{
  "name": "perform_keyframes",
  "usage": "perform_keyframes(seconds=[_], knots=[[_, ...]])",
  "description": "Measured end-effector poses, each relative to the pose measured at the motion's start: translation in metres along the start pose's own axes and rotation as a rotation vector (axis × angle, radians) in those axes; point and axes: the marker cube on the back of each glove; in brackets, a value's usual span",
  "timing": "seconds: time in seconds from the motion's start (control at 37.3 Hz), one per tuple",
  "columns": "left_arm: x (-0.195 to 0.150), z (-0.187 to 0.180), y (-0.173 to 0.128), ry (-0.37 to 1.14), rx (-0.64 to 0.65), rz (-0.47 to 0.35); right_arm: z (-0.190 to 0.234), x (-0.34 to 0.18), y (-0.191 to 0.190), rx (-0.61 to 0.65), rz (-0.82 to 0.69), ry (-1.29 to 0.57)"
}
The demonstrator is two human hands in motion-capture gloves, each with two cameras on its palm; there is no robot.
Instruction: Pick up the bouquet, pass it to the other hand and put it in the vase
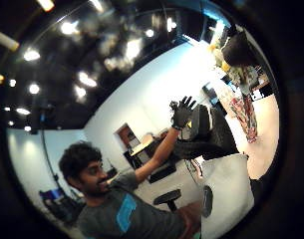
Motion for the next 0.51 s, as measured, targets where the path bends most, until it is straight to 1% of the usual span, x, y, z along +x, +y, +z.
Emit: perform_keyframes(seconds=[0.05, 0.16, 0.21, 0.3, 0.43, 0.46, 0.51], knots=[[0.003, 0.002, 0.0, -0.007, -0.003, 0.003, -0.002, 0.0, -0.001, 0.006, -0.001, 0.023], [0.006, 0.004, -0.001, 0.001, -0.009, 0.008, -0.005, 0.012, -0.012, 0.003, -0.192, 0.128], [0.006, 0.005, -0.001, -0.001, -0.007, 0.009, -0.003, 0.015, -0.014, -0.002, -0.225, 0.134], [0.003, 0.004, -0.001, -0.018, -0.006, 0.005, 0.003, 0.015, -0.012, -0.007, -0.18, 0.091], [-0.002, 0.003, 0.001, -0.033, -0.007, -0.013, 0.01, 0.019, -0.004, -0.017, 0.016, 0.042], [-0.004, 0.002, 0.001, -0.029, -0.008, -0.012, 0.011, 0.02, -0.004, -0.018, 0.029, 0.034], [-0.006, 0.001, 0.0, -0.016, -0.007, -0.004, 0.012, 0.023, -0.006, -0.021, -0.025, 0.052]])
